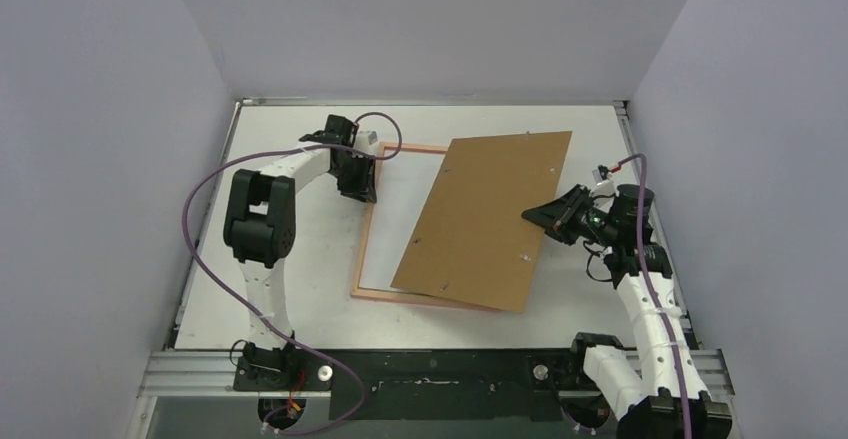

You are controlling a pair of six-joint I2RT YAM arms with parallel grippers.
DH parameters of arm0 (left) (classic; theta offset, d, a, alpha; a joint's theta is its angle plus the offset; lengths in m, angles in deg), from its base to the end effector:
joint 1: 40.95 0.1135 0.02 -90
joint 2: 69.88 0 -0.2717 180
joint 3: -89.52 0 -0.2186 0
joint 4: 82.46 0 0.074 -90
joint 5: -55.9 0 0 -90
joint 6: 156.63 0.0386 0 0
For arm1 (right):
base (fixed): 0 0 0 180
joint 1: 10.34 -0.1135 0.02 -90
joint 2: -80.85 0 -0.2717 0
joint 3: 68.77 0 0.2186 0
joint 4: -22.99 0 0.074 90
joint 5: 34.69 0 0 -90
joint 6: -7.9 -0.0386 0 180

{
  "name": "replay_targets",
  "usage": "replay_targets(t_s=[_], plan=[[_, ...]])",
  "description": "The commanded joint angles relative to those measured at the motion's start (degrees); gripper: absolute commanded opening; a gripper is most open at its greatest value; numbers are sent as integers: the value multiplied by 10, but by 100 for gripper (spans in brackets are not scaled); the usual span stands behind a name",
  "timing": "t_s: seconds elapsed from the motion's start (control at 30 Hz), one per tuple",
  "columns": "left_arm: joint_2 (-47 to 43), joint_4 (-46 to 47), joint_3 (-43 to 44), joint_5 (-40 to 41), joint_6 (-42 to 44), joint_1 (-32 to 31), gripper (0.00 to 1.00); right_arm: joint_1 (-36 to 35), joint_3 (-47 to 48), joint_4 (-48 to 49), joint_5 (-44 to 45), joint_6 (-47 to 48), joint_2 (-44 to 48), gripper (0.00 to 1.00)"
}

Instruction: Put the photo into the frame

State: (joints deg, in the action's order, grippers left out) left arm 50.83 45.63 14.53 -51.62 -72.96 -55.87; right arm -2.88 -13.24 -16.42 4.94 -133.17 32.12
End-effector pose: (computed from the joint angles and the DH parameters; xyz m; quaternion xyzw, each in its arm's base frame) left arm 0.3945 -0.1172 0.1855 0.1021 0.9646 -0.1822 0.1610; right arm 0.1436 0.0112 0.2904 0.2098 0.7924 0.5080 0.2648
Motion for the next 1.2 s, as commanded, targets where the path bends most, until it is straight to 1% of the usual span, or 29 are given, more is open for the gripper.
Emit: replay_targets(t_s=[0.0, 0.03, 0.1, 0.2, 0.27, 0.33, 0.37, 0.4, 0.47, 0.5, 0.6, 0.73, 0.93, 1.17], plan=[[-41, -8, -37, 16, 20, 32, 31, -65, 7, 140, -2, -58, -23, 5], [-49, -8, -43, 13, 19, 38, 31, -88, 7, 163, 0, -67, -37, 5], [-61, -5, -56, 7, 18, 48, 31, -110, 9, 205, -8, -77, -66, 5], [-76, -8, -60, -7, 18, 61, 33, -120, 33, 223, -24, -55, -119, 5], [-78, -27, -48, -20, 20, 69, 38, -121, 61, 212, -34, -28, -150, 5], [-86, -46, -33, -32, 24, 75, 45, -121, 76, 221, -56, -13, -181, 5], [-93, -50, -27, -40, 28, 80, 50, -121, 81, 229, -66, -8, -196, 5], [-101, -56, -20, -46, 33, 84, 59, -121, 87, 230, -72, -4, -213, 5], [-116, -65, -5, -59, 41, 93, 67, -122, 91, 265, -78, -9, -234, 5], [-122, -69, 1, -67, 41, 100, 68, -123, 90, 285, -86, -16, -243, 5], [-126, -86, 20, -92, 39, 126, 68, -125, 99, 312, -99, -23, -268, 5], [-123, -91, 11, -87, 39, 146, 63, -133, 112, 338, -100, -34, -303, 5], [-123, -66, -43, -77, 35, 143, 56, -163, 127, 368, -96, -48, -348, 5], [-123, -48, -82, -69, 35, 138, 49, -176, 144, 383, -101, -50, -391, 5]])
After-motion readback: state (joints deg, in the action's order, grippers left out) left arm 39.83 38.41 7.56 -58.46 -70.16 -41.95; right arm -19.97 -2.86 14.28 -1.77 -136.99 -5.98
